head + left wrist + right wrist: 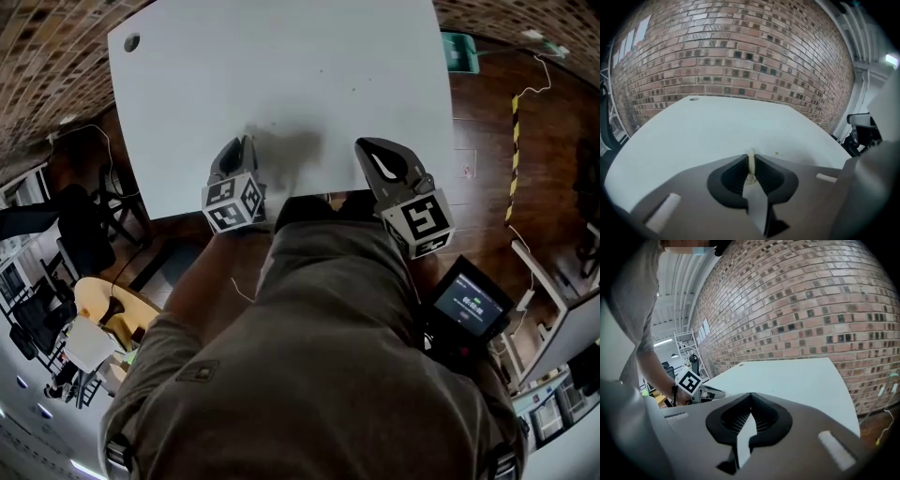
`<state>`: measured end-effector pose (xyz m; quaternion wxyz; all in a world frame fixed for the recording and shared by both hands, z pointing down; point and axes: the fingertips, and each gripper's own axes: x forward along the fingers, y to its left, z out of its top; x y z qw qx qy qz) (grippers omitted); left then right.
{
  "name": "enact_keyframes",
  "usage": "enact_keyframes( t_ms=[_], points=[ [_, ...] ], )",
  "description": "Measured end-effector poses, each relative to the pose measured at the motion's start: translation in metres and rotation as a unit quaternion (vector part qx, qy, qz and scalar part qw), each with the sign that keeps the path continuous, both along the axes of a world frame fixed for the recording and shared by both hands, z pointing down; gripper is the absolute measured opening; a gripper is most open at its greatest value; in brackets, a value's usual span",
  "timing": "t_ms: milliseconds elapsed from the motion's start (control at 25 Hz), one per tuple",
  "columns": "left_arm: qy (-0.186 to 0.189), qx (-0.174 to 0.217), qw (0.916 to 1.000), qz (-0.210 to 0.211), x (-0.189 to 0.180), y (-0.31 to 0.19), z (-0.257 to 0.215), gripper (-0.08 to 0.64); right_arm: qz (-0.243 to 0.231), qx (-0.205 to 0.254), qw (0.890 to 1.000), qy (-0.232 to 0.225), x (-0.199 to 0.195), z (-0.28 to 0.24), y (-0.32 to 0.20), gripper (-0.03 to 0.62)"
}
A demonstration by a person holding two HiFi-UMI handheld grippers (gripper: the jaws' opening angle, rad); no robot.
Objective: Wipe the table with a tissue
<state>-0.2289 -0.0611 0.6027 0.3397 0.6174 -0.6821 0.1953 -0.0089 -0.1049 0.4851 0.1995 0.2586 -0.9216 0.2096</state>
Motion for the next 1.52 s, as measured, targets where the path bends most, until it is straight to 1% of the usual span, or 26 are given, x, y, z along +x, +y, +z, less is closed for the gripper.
enact_keyframes(
  t_ms=[480, 720, 1280, 1520],
  points=[
    [0.003, -0.01, 0.9997, 0.02, 0.006, -0.003, 0.0, 0.041, 0.017, -0.004, 1.0, -0.009, 0.0, 0.0, 0.001, 0.012],
    [0.002, -0.01, 0.9995, 0.029, 0.013, -0.014, 0.002, 0.041, 0.031, -0.001, 0.999, -0.009, 0.009, 0.0, -0.005, 0.012],
    [-0.007, -0.012, 0.9994, 0.032, 0.009, -0.028, 0.005, 0.041, 0.044, -0.001, 0.999, -0.015, 0.016, 0.0, -0.005, 0.012],
    [0.001, -0.013, 0.9985, 0.053, 0.022, -0.028, 0.007, 0.041, 0.048, 0.001, 0.999, -0.016, 0.017, -0.001, -0.008, 0.012]
  ],
)
